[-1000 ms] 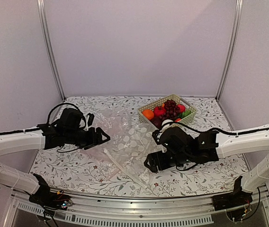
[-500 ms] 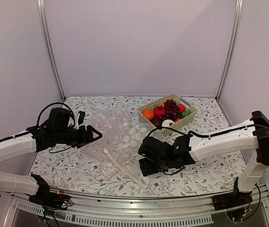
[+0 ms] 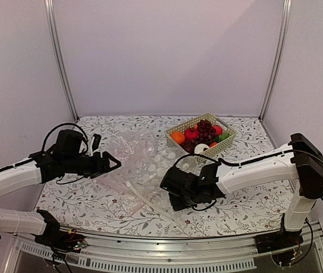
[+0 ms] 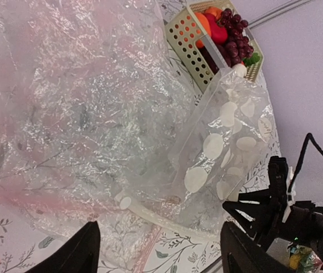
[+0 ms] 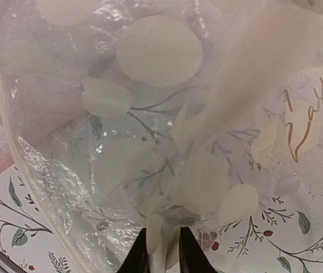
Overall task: Place the food in the zip-top bag and seal the zipper
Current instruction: Pick up the zipper food storage bag from the center of the board, then pass from the right arm to the left
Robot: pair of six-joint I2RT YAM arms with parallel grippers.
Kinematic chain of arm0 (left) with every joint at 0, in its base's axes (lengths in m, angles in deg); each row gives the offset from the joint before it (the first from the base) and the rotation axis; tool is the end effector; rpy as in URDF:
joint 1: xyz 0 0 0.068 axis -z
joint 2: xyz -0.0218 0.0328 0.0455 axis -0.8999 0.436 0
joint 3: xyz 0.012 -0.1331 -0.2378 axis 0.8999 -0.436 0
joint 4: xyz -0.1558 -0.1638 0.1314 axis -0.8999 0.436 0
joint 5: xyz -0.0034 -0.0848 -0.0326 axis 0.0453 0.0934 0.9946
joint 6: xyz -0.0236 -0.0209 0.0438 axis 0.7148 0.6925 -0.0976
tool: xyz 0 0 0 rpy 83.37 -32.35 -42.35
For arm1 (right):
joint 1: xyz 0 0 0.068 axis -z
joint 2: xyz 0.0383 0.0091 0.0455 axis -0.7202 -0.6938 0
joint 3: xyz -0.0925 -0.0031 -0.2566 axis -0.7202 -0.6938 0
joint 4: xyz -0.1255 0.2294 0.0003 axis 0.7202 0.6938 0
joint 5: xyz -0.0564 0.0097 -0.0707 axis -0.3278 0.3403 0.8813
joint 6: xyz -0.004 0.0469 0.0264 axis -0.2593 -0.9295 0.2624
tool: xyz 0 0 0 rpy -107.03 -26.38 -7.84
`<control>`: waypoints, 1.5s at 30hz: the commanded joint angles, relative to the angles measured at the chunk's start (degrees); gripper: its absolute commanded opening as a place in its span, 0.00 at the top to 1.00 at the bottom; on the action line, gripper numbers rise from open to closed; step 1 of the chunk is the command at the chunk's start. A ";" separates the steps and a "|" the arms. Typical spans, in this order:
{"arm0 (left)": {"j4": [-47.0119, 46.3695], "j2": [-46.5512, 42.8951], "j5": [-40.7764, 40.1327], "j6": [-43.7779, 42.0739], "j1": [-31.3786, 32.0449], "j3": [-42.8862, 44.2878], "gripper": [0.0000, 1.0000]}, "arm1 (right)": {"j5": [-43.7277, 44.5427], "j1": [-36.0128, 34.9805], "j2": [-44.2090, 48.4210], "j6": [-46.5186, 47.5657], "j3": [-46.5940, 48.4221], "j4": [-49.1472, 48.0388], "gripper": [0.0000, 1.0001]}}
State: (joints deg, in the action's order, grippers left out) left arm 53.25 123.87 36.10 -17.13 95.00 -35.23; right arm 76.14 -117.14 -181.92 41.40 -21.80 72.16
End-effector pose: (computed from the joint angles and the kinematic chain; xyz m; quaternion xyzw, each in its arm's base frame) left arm 0.1832 -0.1210 0.2281 -0.0287 0.8927 -0.3589 0.2711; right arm 0.1289 0.3387 0.1666 -0.1836 0.9494 0.0725 0.2444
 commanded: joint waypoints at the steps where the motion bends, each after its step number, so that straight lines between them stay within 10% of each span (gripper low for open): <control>1: 1.44 -1.17 2.42 -3.13 -0.88 0.98 0.28 | -0.33 1.22 0.21 0.44 1.08 1.09 0.94; 25: 14.07 -2.84 11.60 -45.65 1.28 24.52 0.25 | -59.99 26.68 24.29 13.60 12.41 8.15 1.00; 45: 2.16 -8.15 -22.99 -76.02 25.99 14.29 0.27 | -65.79 27.11 27.20 7.30 14.27 6.14 1.00</control>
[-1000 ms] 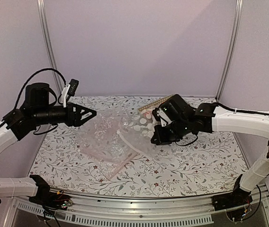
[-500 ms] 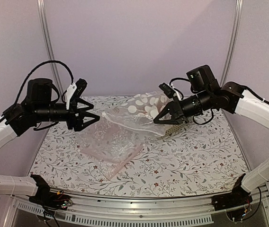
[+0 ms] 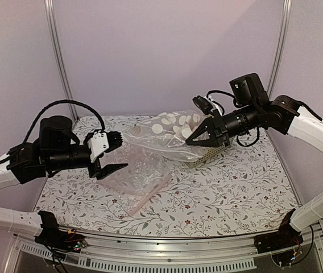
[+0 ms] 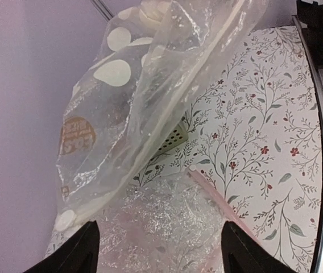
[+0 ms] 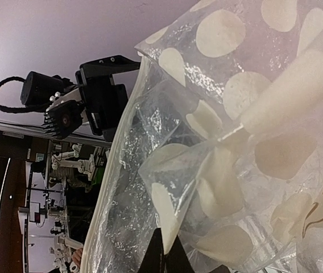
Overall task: Place the food in the zip-top bag and seal the zipper
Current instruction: Pass from the right arm to the left
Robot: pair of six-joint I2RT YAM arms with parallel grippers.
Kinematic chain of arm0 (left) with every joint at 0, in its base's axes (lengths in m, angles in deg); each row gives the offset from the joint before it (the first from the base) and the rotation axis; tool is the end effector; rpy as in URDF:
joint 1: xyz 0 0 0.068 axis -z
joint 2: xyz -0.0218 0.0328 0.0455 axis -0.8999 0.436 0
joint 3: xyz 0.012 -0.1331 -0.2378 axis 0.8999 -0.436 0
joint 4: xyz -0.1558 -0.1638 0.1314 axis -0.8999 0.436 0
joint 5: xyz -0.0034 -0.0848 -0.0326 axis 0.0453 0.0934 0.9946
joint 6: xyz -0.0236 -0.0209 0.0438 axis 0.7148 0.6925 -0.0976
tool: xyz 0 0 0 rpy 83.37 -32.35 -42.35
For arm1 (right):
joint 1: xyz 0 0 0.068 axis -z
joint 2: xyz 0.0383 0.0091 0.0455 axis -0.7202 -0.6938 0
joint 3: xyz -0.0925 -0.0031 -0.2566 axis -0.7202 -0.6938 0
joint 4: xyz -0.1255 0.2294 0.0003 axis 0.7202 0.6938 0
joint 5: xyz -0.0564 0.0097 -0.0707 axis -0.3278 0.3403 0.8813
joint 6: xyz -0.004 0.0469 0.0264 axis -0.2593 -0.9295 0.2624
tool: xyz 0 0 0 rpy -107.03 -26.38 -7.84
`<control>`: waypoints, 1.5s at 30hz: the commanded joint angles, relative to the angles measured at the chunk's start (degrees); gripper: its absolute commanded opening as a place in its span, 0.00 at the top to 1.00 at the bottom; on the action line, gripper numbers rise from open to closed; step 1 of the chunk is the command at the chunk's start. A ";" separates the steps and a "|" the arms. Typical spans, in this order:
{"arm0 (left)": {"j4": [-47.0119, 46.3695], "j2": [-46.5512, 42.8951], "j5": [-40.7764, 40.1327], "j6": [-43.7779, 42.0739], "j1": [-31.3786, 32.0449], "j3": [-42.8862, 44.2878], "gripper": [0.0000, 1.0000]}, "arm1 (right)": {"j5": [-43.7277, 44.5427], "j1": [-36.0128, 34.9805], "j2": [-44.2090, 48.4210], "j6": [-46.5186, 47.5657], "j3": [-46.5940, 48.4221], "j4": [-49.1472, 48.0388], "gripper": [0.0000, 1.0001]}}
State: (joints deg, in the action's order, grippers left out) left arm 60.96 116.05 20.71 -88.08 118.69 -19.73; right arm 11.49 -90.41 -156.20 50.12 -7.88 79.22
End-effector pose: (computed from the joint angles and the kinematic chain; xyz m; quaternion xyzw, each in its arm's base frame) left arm 0.1178 -0.1663 0.3345 0.5549 0.6205 -0.1299 0.5387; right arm 0.1949 0.2256 0.3851 -0.2313 0.8066 0.5336 0.1053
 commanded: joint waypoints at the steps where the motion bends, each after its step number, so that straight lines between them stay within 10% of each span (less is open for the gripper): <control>1: -6.47 -0.15 -8.16 -5.24 2.70 -1.37 0.28 | -1.23 0.37 1.46 -1.67 0.20 -1.15 1.00; 26: -16.58 -0.64 -15.21 -7.44 5.63 -3.65 0.53 | -1.75 0.42 0.99 -2.77 -1.33 -2.67 1.00; 45: -12.50 -3.28 -14.51 -6.44 6.19 -4.59 0.45 | -1.92 0.66 1.37 -4.38 -2.44 -4.97 1.00</control>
State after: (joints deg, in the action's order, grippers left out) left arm 45.99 110.93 5.70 -94.87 123.79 -25.35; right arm 10.35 -90.23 -156.17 46.06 -9.49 75.57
